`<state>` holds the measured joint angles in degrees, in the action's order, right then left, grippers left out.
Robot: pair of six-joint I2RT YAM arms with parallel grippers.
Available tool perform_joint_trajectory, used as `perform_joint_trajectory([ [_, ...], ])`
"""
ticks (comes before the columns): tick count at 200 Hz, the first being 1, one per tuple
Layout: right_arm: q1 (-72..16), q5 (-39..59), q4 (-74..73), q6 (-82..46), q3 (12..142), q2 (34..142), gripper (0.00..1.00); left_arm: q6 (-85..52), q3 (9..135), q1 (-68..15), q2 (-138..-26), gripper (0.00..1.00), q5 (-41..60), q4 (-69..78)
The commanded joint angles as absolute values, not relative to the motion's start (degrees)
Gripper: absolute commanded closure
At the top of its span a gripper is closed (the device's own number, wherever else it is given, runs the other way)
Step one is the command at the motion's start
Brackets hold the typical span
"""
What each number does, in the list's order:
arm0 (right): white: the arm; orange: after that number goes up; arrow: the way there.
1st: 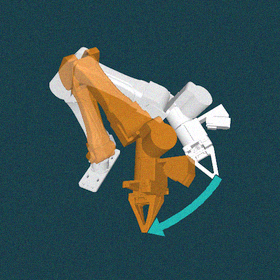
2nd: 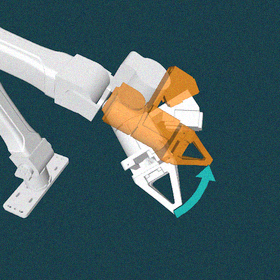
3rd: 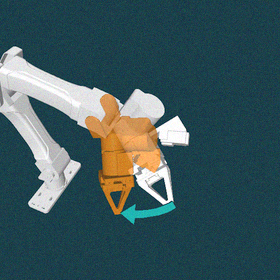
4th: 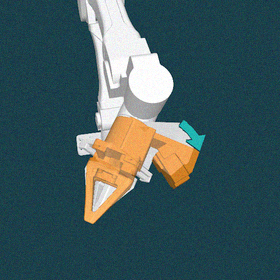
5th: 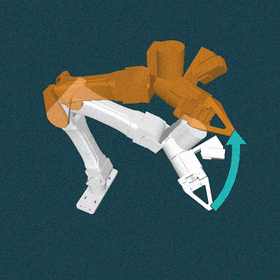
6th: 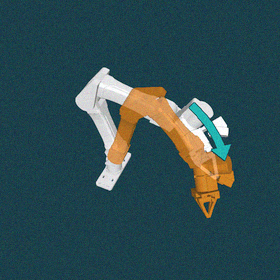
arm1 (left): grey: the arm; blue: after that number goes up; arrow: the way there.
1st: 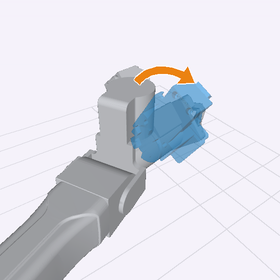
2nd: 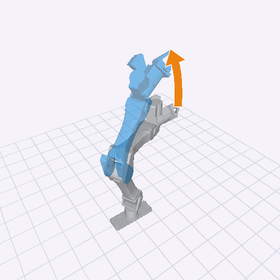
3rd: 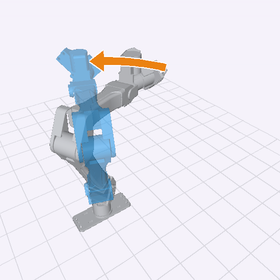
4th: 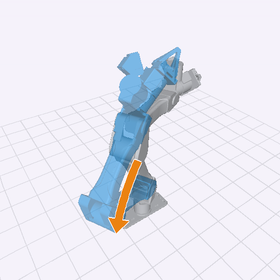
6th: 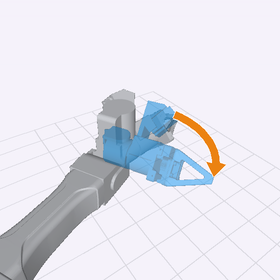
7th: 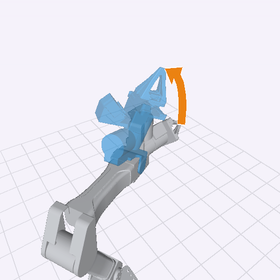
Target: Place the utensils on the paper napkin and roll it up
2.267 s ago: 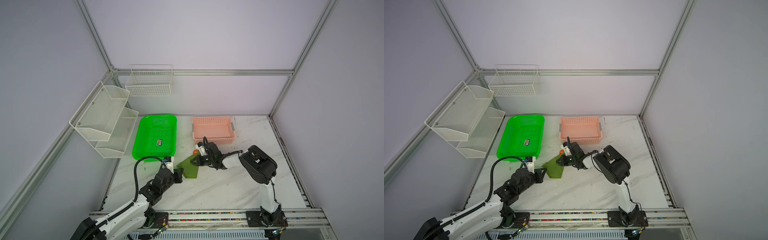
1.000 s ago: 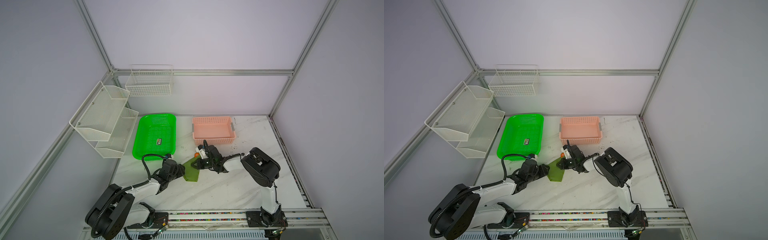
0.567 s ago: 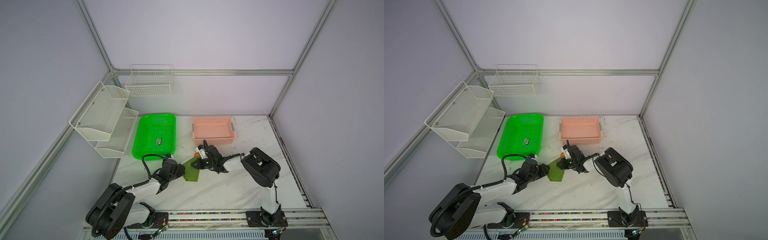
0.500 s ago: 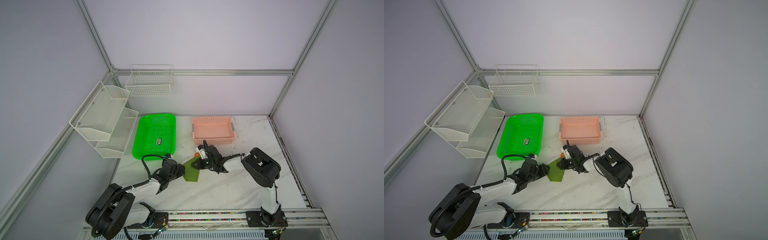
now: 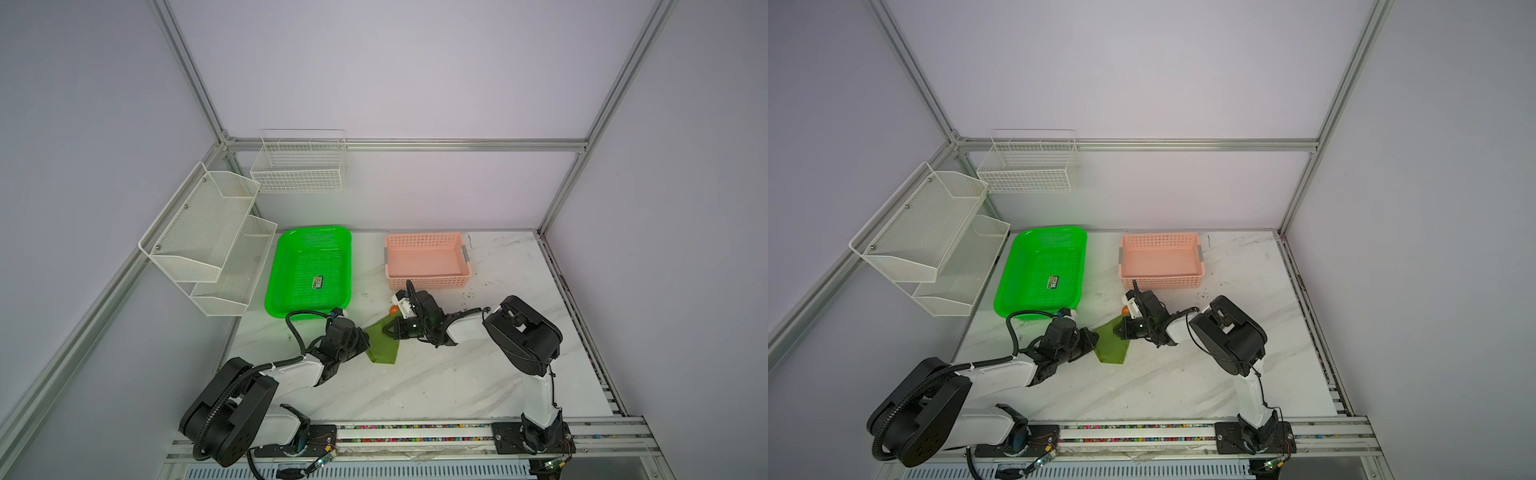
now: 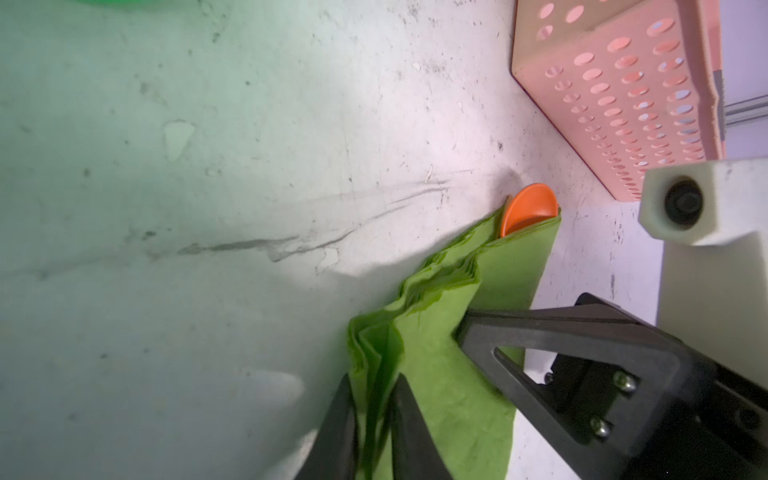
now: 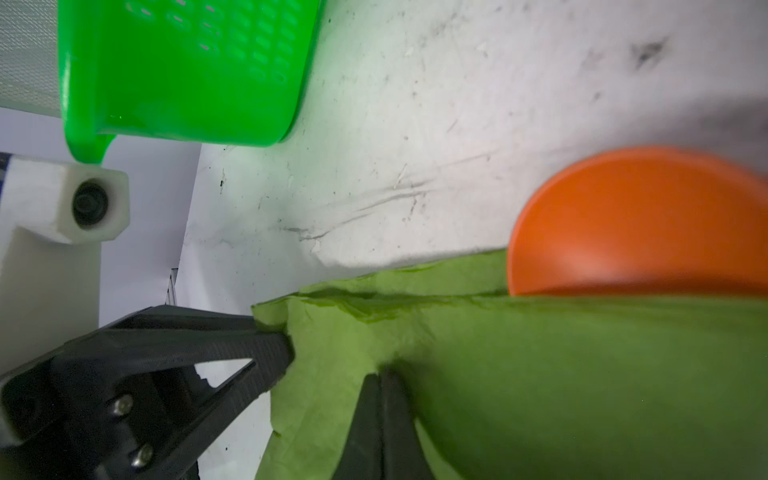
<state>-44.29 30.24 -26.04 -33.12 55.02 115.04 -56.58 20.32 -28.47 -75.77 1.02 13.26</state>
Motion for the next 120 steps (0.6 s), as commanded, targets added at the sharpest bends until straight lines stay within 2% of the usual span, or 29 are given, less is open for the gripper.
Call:
perform_joint_trajectory([
  [1, -44.74, 28.92, -21.18, -32.78, 54.06, 116.01, 1.00, -56.37, 21.58, -28.08, -73.51, 0.89, 0.53, 14.29],
  [48, -44.74, 29.00, -21.19, -32.84, 54.49, 116.95, 1.00, -54.39, 22.48, -28.97, -71.90, 0.99, 0.88, 16.22],
  [120, -44.82, 28.89, -20.92, -33.39, 54.84, 118.33, 1.00, -50.55, 24.50, -35.58, -69.83, 1.00, -0.35, 19.33],
])
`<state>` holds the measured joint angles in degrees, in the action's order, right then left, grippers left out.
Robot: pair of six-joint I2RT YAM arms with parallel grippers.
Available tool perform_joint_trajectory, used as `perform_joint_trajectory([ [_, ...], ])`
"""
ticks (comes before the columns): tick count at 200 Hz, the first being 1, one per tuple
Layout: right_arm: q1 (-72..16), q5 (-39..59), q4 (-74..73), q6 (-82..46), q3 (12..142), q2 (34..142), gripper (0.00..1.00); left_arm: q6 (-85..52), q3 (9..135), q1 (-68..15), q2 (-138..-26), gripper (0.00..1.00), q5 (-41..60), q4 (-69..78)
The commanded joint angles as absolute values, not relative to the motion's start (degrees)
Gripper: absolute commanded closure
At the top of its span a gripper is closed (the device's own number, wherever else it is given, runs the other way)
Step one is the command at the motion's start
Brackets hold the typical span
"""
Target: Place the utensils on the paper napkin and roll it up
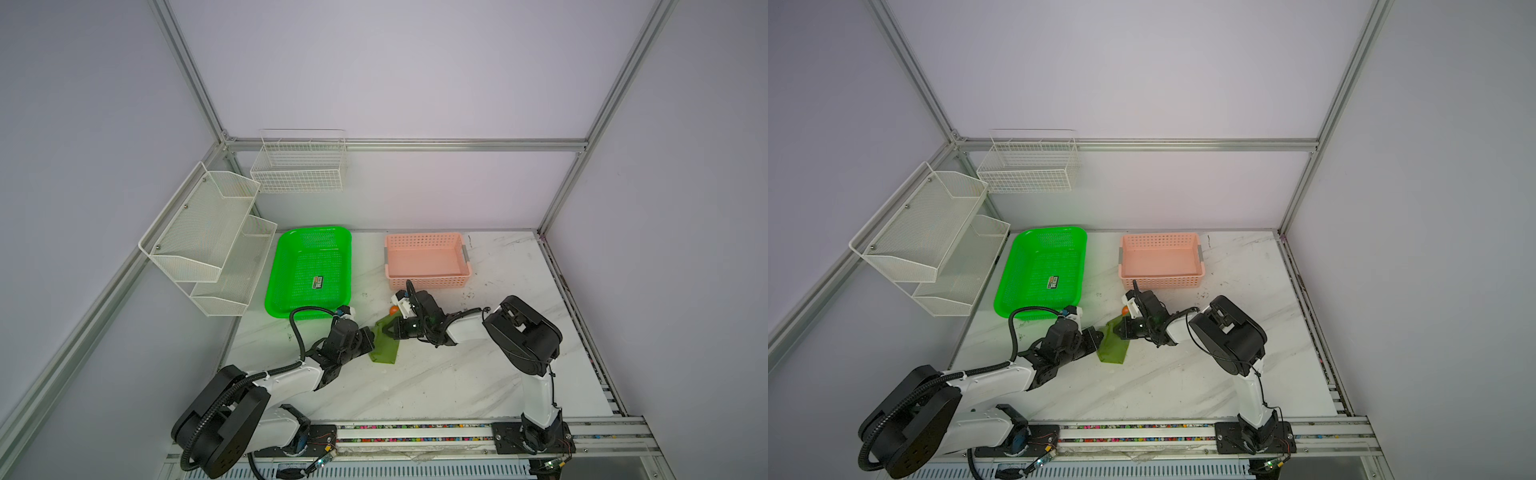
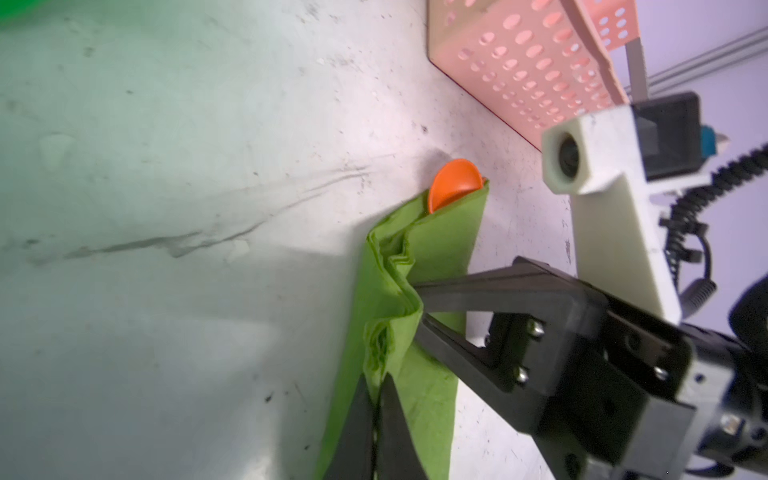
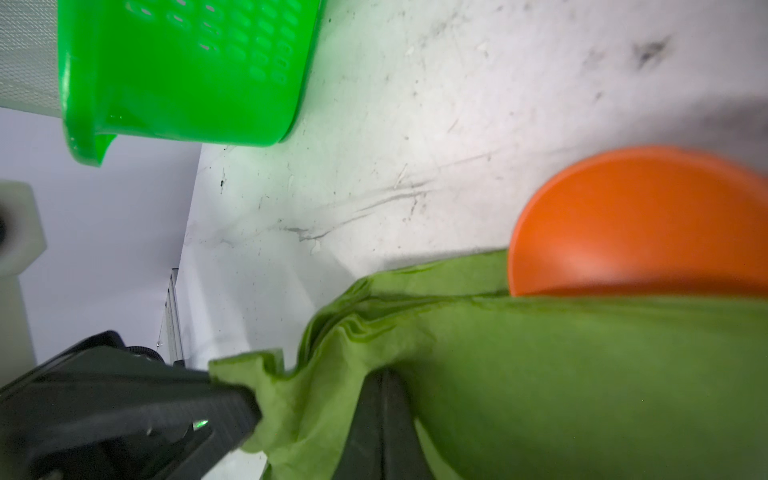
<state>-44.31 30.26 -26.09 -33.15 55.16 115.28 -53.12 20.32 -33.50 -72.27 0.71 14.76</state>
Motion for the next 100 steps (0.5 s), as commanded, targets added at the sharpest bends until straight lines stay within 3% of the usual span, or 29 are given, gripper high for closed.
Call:
perform_joint_trajectory([
  [1, -44.82, 28.86, -20.92, -33.39, 54.84, 118.36, 1.00, -50.54, 24.51, -35.68, -69.72, 1.00, -0.39, 19.42],
  [100, -44.82, 28.20, -19.58, -34.28, 55.61, 118.98, 1.00, -52.61, 24.19, -41.04, -74.26, 1.00, 1.93, 25.63],
])
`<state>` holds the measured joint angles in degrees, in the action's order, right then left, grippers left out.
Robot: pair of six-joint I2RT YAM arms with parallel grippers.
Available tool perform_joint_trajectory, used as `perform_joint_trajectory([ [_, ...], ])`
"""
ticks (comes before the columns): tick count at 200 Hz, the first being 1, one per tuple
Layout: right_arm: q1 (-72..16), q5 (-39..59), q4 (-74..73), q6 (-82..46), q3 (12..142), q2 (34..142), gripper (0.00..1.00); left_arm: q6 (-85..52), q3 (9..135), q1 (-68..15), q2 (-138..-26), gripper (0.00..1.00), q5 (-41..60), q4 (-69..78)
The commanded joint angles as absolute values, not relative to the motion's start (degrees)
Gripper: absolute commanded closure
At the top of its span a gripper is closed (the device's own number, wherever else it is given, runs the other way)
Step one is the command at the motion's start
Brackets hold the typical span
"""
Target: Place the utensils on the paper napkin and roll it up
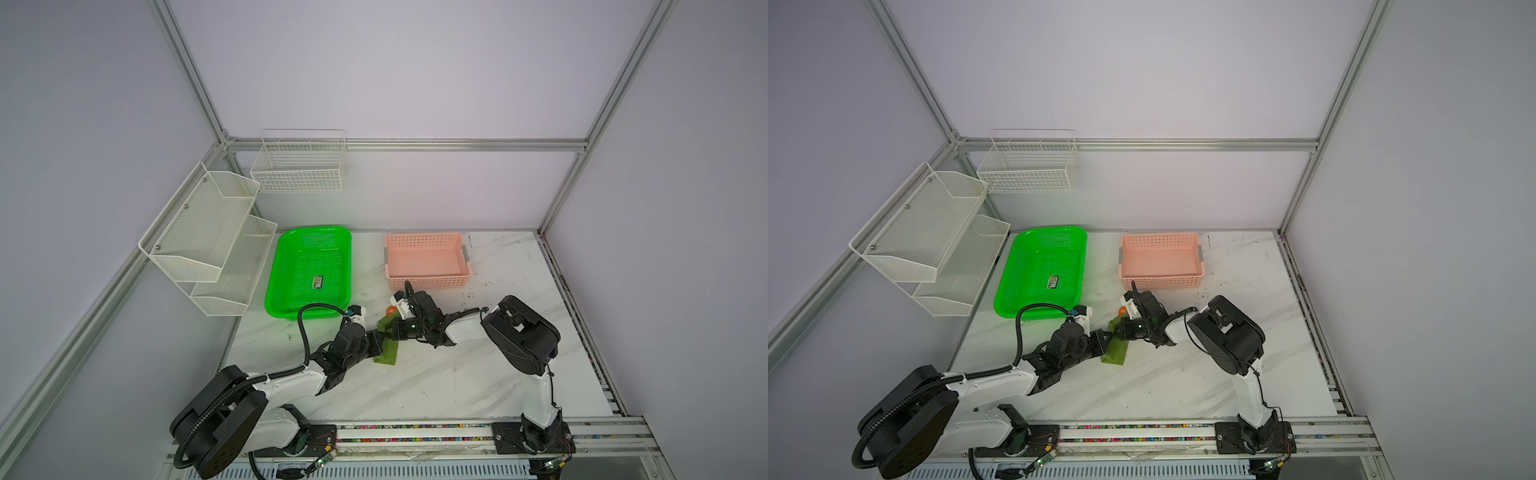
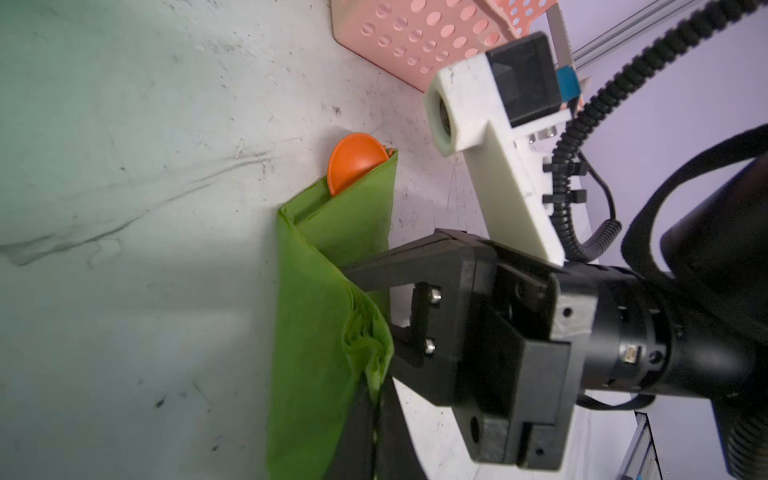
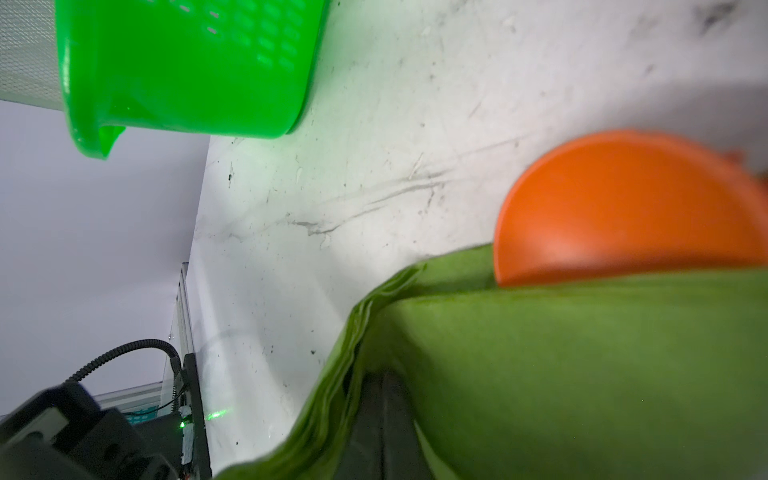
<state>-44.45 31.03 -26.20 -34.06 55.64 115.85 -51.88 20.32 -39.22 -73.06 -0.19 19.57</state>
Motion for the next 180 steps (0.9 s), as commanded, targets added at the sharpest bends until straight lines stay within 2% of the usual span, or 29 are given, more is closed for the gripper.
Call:
perform_joint_trajectory([
  [1, -44.82, 28.16, -19.55, -34.28, 55.62, 118.99, 1.00, -52.67, 24.18, -41.13, -74.39, 1.00, 1.93, 25.69],
  [119, -44.82, 28.49, -18.40, -35.51, 57.42, 118.89, 0.99, -56.51, 19.22, -45.06, -78.46, 1.00, 1.27, 26.72],
  [151, -44.74, 28.39, -17.44, -36.02, 58.11, 118.35, 0.92, -57.04, 17.37, -45.73, -78.33, 1.00, 0.84, 26.28],
  [180, -44.74, 28.39, -16.06, -36.17, 59.04, 117.55, 0.79, -56.95, 17.05, -46.05, -78.05, 1.00, -0.21, 23.91],
])
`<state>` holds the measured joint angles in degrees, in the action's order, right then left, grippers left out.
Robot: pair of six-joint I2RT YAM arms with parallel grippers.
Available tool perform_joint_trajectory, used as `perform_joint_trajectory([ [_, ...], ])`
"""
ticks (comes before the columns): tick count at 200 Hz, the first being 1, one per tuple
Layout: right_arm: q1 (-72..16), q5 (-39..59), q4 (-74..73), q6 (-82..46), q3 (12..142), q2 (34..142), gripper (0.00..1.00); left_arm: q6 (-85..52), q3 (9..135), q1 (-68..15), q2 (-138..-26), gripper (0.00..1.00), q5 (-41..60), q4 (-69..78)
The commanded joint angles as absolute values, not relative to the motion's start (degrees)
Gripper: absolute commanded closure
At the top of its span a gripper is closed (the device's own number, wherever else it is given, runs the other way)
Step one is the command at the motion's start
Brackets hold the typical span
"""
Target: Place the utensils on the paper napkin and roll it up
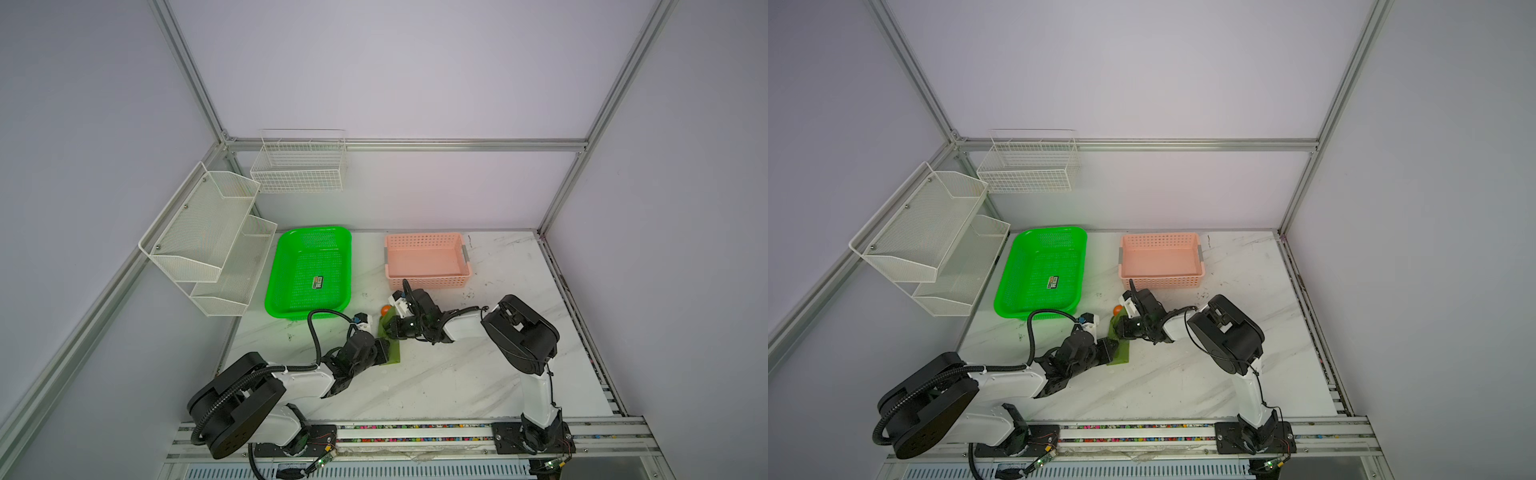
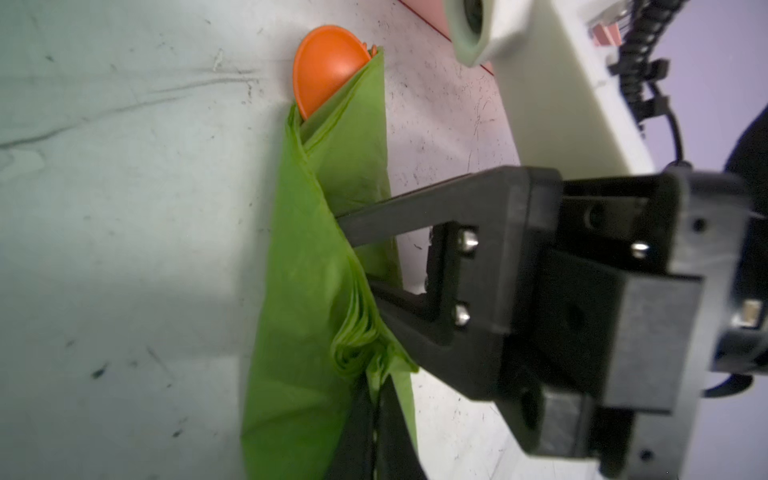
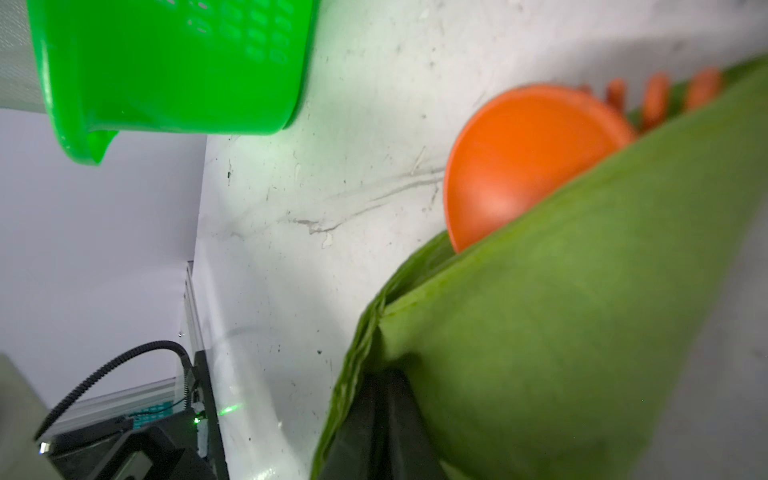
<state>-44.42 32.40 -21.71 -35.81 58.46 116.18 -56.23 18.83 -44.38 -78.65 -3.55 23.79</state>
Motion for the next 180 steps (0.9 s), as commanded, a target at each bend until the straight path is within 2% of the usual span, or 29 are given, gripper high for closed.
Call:
perform_joint_trajectory([
  [1, -44.74, 28.39, -16.03, -36.15, 59.05, 117.53, 0.79, -56.95, 17.01, -46.05, -78.05, 1.00, -0.24, 23.87],
  [118, -44.44, 25.04, -6.76, -36.65, 63.73, 108.01, 0.67, -58.75, 18.46, -46.14, -83.94, 1.00, -1.66, 19.00],
  [180, -44.43, 20.63, 3.66, -32.73, 63.69, 103.91, 0.66, -58.99, 18.68, -46.11, -77.85, 1.00, -4.29, 15.57],
])
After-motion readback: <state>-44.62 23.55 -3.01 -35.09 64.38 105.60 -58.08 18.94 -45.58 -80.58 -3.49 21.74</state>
